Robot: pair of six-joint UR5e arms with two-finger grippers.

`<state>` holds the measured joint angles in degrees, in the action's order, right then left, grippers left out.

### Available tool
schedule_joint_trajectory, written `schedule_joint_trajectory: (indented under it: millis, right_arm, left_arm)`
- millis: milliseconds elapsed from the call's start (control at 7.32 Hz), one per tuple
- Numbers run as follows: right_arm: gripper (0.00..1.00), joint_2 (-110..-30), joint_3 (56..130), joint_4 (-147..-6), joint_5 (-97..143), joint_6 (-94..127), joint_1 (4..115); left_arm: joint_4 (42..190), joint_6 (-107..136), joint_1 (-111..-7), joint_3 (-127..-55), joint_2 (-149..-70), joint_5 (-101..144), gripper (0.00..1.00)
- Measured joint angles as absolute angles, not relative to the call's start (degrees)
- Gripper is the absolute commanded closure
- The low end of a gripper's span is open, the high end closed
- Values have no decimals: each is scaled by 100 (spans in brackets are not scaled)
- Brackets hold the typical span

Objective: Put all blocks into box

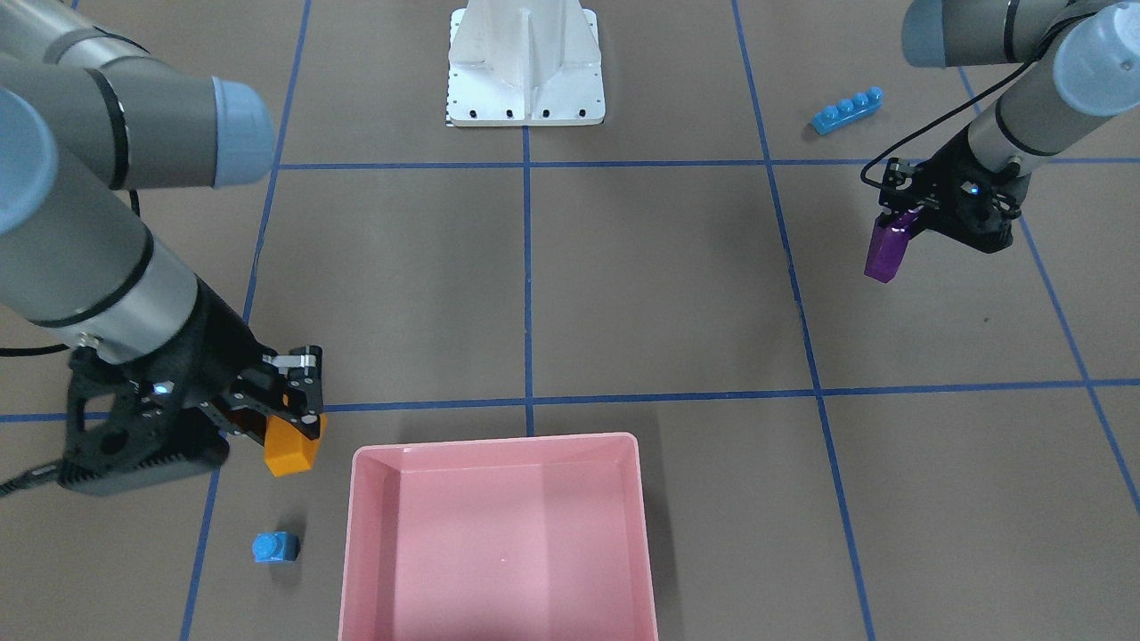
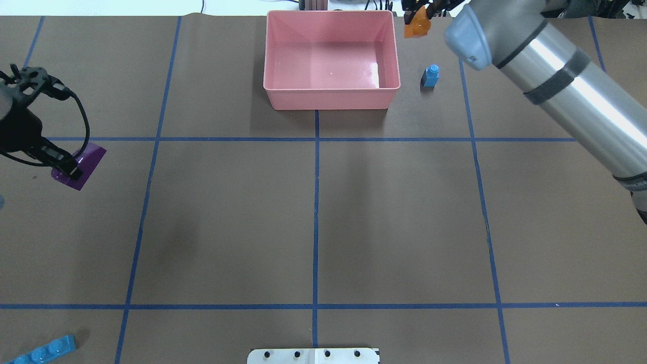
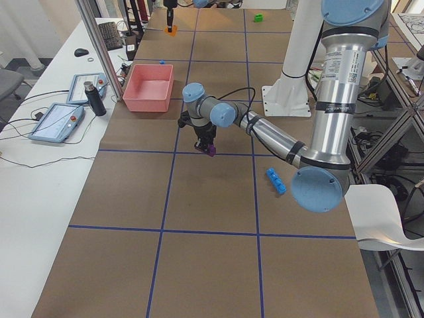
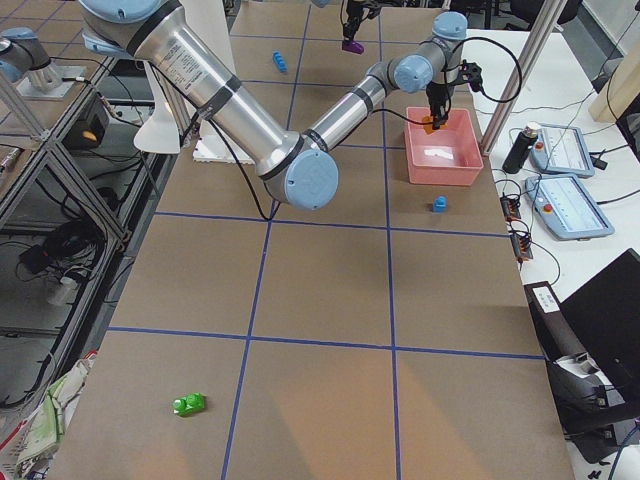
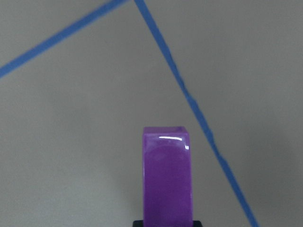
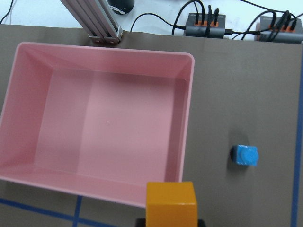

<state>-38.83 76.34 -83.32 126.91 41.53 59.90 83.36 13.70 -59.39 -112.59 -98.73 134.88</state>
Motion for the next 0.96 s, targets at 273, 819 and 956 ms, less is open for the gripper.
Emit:
schedule_joint_trajectory:
  millis: [273, 819, 956]
  right_arm:
    - [60, -3458, 6189, -6863, 12260, 4344, 5599]
    - [0, -3092, 5070, -6081, 11923, 4518, 5307]
    - [0, -3111, 5056, -6097, 11959, 4570, 5394]
  left_arm:
    - [8230, 1857, -6205, -11223, -10309, 13725, 100]
    - [7994, 3573, -6399, -10607, -12042, 13859, 100]
    - [8441, 4040, -6396, -10103, -12456, 13860, 100]
